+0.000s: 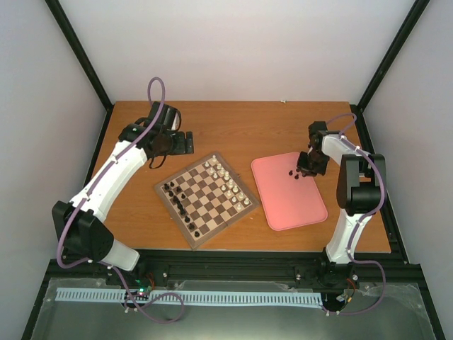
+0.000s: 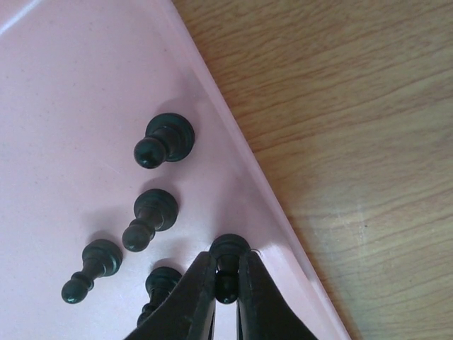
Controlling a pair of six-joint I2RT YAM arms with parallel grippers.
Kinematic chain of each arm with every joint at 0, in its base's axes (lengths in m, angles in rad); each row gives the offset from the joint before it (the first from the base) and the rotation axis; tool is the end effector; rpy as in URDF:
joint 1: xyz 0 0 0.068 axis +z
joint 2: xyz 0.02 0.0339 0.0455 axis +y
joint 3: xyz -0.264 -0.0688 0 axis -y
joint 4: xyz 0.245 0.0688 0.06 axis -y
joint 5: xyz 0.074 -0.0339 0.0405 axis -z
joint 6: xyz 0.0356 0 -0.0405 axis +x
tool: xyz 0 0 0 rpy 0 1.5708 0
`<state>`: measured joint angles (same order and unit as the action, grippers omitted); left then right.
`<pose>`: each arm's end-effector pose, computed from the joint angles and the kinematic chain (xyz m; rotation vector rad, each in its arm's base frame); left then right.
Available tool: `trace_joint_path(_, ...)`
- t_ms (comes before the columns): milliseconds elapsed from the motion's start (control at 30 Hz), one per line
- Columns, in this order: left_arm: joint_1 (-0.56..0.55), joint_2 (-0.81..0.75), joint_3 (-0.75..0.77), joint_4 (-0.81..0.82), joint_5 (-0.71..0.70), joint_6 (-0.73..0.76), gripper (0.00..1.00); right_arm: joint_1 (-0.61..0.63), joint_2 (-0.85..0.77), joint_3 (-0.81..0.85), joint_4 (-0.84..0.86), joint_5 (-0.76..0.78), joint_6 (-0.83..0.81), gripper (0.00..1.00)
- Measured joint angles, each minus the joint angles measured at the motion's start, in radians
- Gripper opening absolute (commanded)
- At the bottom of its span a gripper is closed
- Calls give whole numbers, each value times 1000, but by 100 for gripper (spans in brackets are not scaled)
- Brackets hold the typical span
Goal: Set up the chess pieces on the board
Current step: Pick up the chess piece from the storage box, then place the chess piece on the chessboard.
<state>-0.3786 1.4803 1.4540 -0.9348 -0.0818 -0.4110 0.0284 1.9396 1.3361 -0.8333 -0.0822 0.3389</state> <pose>0.2848 -0.1102 0.3402 -0.0739 2.5395 -0.2115 0.3653 0.0133 0.1616 0.4589 2.9857 0.1592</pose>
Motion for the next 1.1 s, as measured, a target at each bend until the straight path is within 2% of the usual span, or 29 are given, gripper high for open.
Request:
trace_joint_path(133,0,0,4,-1,0,0,97,0,0,0,2,5,0,3)
trace_joint_path(333,0,-6,4,-2,-1,0,97,0,-17,-16,8,21,-2,3)
trace_joint_path(600,-1,-40,-6,-7,-3,-1,97,66,-183,-43,-37,50,2,3)
trace_joint_path(700,-2,-69,-25,-9,-2,-3,97,154,-255,-28,-69,57,11,3)
trace_joint_path(833,-4,-119,-66,-15,-2,-13,97,343,-263,43,-100,69,27,3)
trace_joint_path(1100,-9,-248,-145,-55,-14,-31,98,684,-111,250,-124,20,51,3)
